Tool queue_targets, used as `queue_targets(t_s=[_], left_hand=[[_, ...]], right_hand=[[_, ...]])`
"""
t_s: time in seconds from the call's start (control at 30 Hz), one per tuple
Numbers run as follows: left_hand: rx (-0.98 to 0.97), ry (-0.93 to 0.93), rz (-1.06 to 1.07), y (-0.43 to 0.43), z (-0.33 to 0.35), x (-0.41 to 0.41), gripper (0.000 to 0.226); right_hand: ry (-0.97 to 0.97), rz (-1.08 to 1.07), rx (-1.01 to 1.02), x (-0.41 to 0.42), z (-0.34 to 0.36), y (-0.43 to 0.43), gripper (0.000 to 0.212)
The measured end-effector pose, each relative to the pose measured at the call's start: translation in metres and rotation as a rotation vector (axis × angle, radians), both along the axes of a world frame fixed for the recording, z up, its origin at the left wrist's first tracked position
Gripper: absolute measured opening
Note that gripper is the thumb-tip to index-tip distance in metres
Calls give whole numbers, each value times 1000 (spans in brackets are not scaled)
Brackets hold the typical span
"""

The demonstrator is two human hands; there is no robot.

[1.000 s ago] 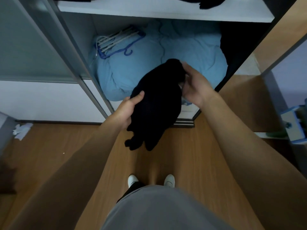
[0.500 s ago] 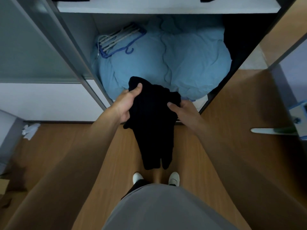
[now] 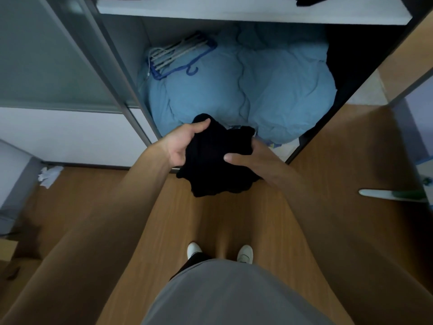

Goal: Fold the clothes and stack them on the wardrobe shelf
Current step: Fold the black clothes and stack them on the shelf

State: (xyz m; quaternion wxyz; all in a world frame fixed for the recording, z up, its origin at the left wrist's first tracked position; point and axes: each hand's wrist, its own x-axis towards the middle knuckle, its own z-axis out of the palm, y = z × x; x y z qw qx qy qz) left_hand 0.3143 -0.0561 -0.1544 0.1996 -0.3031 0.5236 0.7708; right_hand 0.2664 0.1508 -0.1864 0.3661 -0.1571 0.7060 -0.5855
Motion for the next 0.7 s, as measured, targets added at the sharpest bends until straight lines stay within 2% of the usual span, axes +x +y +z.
queue_targets(t_s=[0.07, 0.17, 0.23, 0.3, 0.37, 0.43, 0.5, 0.53, 0.63, 0.7], left_hand=[[47, 35, 30, -4, 0, 0, 49], [184, 205, 36, -17, -6, 6, 62], [247, 266, 7, -20, -20, 17, 74], [315, 249, -36, -20, -42, 32, 78], [310, 240, -88, -12, -56, 45, 67], [218, 250, -43, -3, -60, 48, 56], [186, 270, 104, 3, -55, 41, 46], [194, 283, 171, 4, -50, 37, 41], [219, 323, 258, 7, -34, 24, 39], [264, 337, 280, 9, -27, 21, 38]], right_hand=[[18, -71, -10, 2, -3, -6, 55], [-26, -227, -63, 4, -7, -9, 36], [-111, -319, -115, 4, -4, -12, 37], [-242, -390, -129, 1, 3, -15, 44], [-368, -425, -80, -3, 14, -17, 50], [-499, -442, -52, -10, 24, -16, 41], [-619, -439, -163, -15, 32, -10, 26], [-659, -454, -254, -16, 34, -5, 30], [-627, -455, -341, -14, 31, 8, 51], [-555, -399, -267, -5, 26, 10, 46]])
